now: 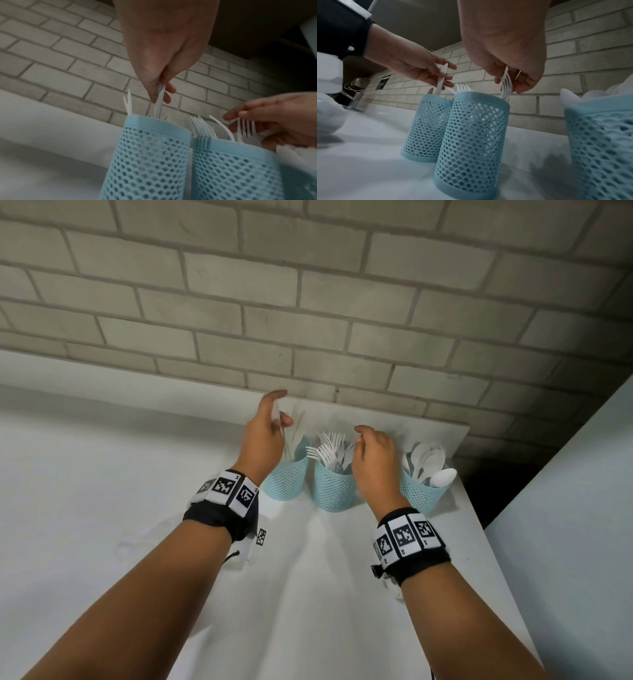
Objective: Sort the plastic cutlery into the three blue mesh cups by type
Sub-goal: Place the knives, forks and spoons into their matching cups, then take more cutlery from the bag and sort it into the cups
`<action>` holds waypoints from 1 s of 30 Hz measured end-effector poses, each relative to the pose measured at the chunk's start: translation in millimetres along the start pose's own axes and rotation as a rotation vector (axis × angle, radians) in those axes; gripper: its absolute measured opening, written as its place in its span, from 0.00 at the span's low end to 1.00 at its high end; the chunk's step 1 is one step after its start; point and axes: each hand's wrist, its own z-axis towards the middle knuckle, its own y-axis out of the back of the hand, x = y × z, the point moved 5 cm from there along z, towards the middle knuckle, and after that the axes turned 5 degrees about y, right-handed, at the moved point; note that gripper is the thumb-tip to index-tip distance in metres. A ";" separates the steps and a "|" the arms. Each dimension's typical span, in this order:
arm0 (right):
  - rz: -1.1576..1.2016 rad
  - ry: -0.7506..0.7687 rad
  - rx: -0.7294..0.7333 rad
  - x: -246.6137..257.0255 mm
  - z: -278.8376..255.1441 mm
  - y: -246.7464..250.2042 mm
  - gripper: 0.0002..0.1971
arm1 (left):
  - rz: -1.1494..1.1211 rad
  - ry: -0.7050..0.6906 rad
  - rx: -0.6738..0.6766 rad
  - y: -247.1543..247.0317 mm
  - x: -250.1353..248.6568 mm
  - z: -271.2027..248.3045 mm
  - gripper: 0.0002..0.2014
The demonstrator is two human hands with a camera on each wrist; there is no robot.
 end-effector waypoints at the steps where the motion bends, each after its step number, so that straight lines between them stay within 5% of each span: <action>1: -0.018 0.013 0.012 -0.5 -1.0 -2.8 0.17 | 0.100 -0.001 0.024 -2.9 1.7 0.3 0.24; 9: -0.019 0.048 0.125 0.6 -12.2 -19.1 0.18 | 0.764 -0.271 -0.028 -10.9 -15.1 -9.6 0.09; 14: 0.025 0.022 0.003 18.1 -11.5 3.5 0.20 | 0.830 0.052 -0.002 20.5 -20.4 -20.2 0.25; 21: 0.188 0.089 -0.192 79.4 -22.2 15.2 0.26 | 0.814 0.353 0.049 83.2 -14.6 -56.4 0.22; 24: 0.304 0.192 0.000 116.2 -39.7 -7.4 0.29 | 0.773 0.445 0.001 115.1 1.4 -74.0 0.20; 30: 0.247 0.375 0.776 180.6 -90.9 -68.7 0.40 | 0.568 0.695 -0.170 162.5 37.7 -124.3 0.25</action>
